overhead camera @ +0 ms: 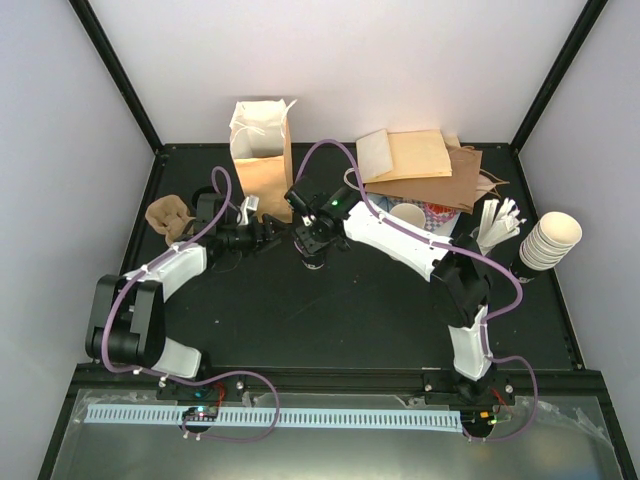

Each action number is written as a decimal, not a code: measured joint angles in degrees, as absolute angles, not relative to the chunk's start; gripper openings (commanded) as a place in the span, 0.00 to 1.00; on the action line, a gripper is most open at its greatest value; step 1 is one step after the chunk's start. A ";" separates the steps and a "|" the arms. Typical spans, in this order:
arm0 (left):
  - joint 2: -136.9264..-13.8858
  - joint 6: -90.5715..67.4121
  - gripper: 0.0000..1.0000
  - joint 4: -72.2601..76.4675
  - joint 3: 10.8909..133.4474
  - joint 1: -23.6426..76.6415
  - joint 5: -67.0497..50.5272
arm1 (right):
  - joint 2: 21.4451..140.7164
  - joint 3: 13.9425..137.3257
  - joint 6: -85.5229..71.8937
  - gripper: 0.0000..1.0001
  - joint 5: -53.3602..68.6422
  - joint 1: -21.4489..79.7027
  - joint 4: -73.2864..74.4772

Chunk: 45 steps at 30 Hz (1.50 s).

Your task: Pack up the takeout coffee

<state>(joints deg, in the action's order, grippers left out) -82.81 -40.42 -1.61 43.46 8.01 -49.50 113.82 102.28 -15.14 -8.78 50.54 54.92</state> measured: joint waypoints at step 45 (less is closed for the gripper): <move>-86.59 -44.84 0.76 7.42 42.81 8.75 -51.29 | 117.71 107.61 -15.07 0.68 -10.61 50.54 56.97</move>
